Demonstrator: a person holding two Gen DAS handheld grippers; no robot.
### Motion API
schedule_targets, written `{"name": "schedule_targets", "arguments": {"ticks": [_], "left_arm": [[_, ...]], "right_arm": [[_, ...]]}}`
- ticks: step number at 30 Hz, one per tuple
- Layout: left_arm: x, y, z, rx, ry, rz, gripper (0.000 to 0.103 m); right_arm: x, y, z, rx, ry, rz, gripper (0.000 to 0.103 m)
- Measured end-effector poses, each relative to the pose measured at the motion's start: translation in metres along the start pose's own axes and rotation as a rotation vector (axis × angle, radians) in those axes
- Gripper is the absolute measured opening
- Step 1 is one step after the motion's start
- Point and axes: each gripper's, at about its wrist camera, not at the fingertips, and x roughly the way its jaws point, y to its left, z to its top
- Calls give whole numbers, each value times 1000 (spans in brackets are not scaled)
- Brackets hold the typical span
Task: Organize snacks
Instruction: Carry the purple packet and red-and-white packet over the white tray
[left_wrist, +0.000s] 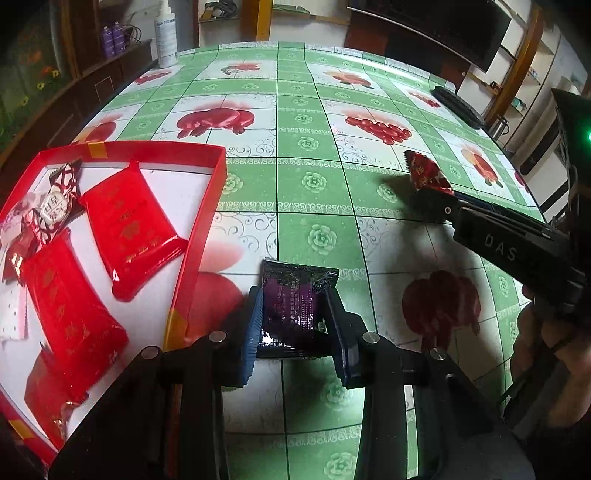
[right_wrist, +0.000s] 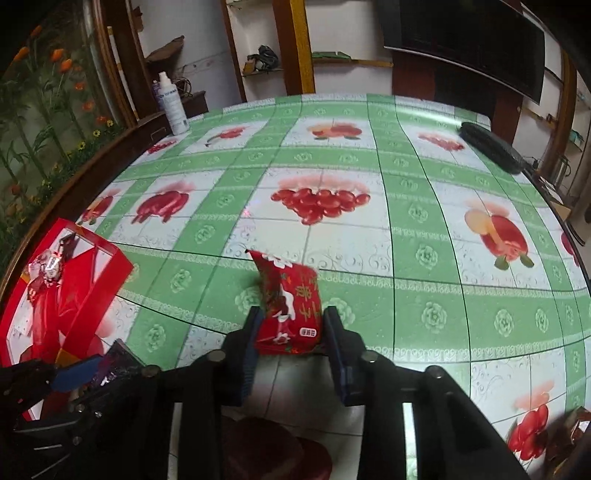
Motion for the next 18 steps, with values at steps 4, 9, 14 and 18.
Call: {"name": "schedule_targets", "arguments": {"ticks": [4, 9, 14, 18], "left_arm": [[-2, 3, -3, -4, 11, -20, 32], [-3, 2, -4, 1, 20, -26, 32], [-3, 5, -3, -11, 29, -42, 32], [-3, 5, -3, -11, 33, -47, 32]], "right_arm": [[1, -5, 1, 4, 1, 43, 34], [4, -19, 3, 43, -11, 105, 36], [11, -25, 5, 45, -31, 105, 38], [17, -27, 9, 46, -21, 96, 35]]}}
